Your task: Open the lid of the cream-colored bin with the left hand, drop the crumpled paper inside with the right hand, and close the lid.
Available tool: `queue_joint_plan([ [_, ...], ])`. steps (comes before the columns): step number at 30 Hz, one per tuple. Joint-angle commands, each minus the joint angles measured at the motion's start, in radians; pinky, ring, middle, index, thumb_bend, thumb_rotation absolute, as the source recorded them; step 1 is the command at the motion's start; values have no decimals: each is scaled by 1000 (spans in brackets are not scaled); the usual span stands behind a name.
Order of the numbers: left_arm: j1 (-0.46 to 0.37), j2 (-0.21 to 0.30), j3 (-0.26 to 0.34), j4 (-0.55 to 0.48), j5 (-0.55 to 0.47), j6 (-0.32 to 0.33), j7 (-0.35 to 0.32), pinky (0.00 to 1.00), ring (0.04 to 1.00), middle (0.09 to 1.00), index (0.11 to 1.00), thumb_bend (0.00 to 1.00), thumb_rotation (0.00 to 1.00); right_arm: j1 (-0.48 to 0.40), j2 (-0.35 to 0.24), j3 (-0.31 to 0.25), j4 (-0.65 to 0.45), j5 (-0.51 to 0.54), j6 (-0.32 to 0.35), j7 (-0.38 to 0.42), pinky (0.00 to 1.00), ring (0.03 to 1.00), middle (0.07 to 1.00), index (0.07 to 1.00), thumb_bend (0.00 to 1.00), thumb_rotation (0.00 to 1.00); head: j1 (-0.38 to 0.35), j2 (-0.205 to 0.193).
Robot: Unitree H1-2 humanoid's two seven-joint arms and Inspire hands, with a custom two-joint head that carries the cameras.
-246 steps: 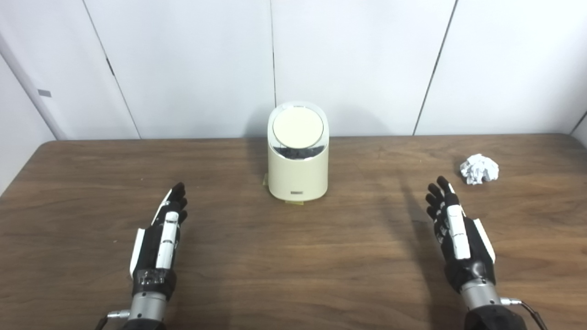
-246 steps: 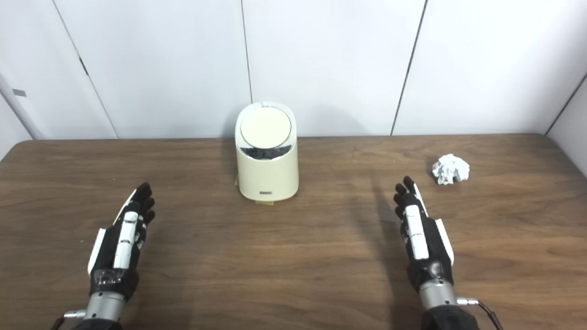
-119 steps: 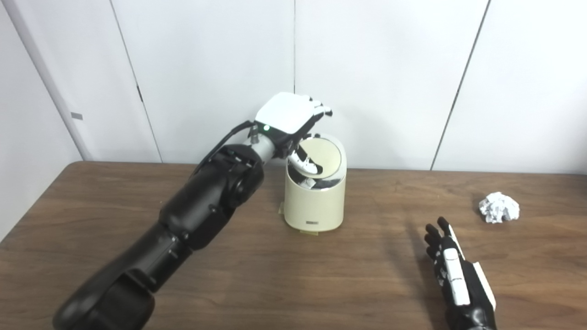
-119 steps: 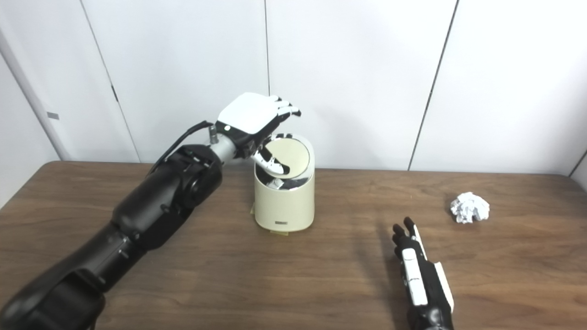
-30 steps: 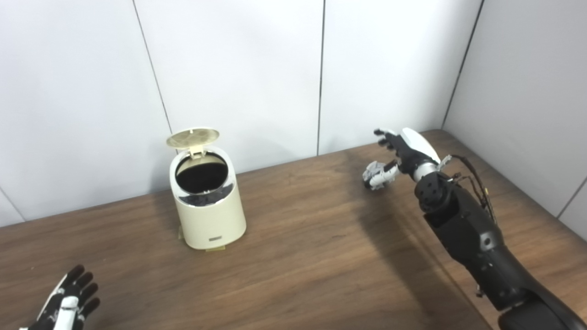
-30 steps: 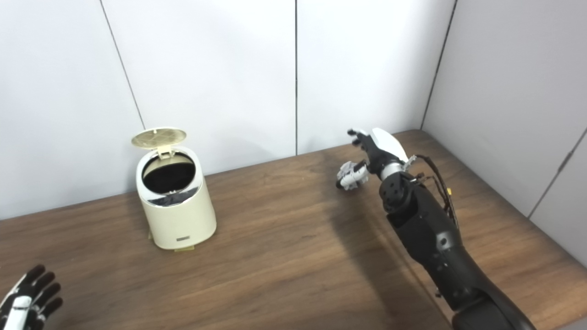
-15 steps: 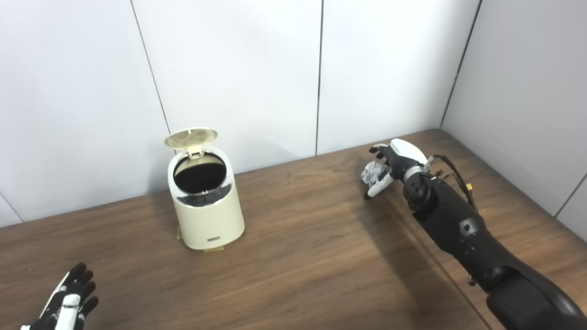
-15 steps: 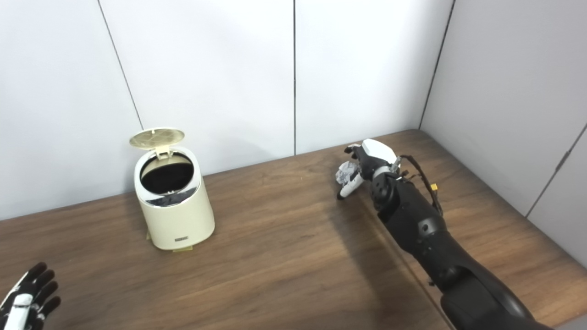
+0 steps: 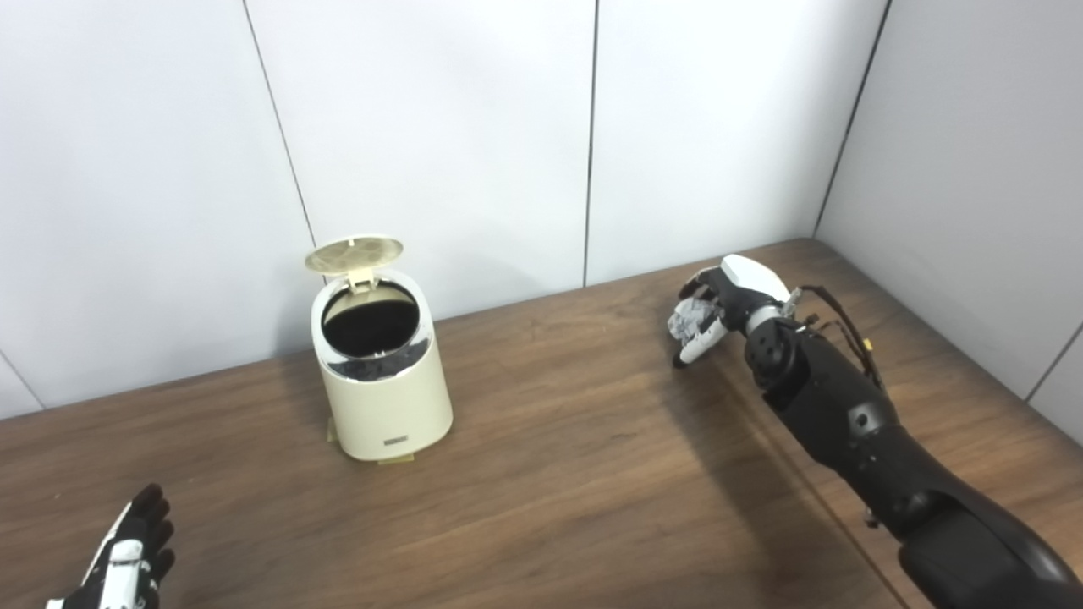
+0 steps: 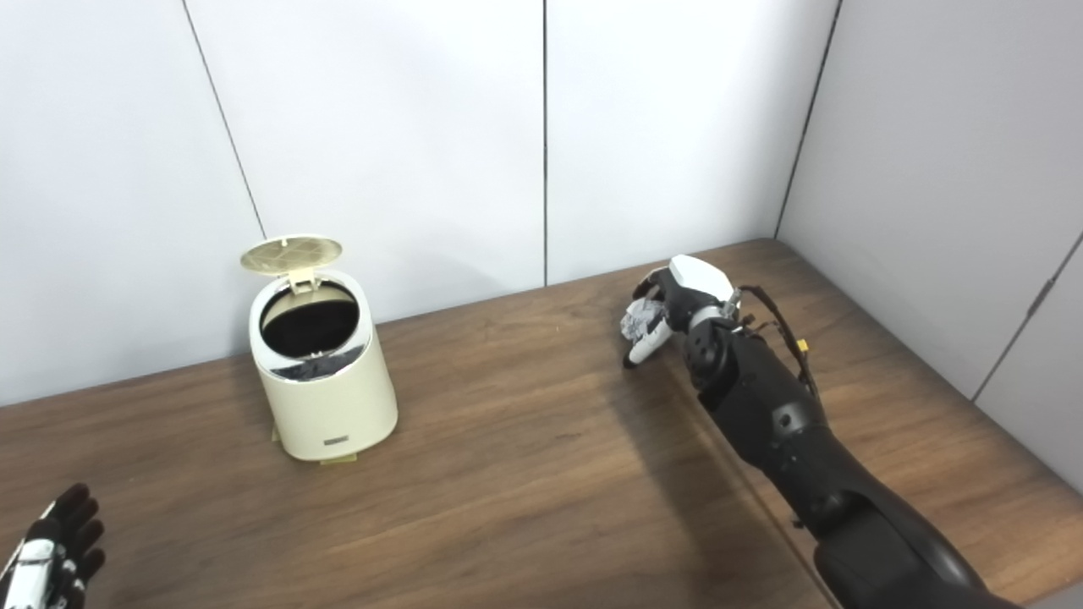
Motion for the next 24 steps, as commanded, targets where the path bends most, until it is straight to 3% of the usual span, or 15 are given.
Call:
queue_joint_plan([
  [1, -29, -5, -1, -36, -9, -8, 12, 1000, 984, 968, 987, 395, 901, -26, -24, -20, -27, -12, -11, -41, 340, 416, 506, 505, 505, 0, 0, 1],
  [8, -30, -12, 0, -47, -14, 1, 18, 1000, 998, 983, 999, 378, 930, -16, -19, -27, -18, -8, -33, -94, 315, 407, 497, 504, 498, 0, 18, 4],
  [10, -29, -12, -1, -49, -17, 1, 20, 1000, 998, 983, 1000, 359, 939, -1, -15, -36, -74, -6, -28, -100, 303, 406, 493, 514, 497, 0, 18, 4],
  [15, -24, -6, -3, -41, -30, -15, 10, 1000, 1000, 999, 1000, 347, 964, 33, 7, -58, -189, 4, -104, -143, 317, 402, 488, 507, 498, 0, 32, 10],
  [18, -20, -3, -9, -30, -39, -25, 4, 1000, 1000, 1000, 1000, 355, 979, 54, 20, -31, -302, -40, -107, -136, 436, 424, 479, 496, 504, 0, 63, 12],
  [24, -11, 11, -27, 15, -19, -75, -11, 1000, 1000, 1000, 1000, 344, 994, 85, 77, 24, -567, -100, -87, -64, 379, 390, 502, 513, 500, 0, 150, 5],
])
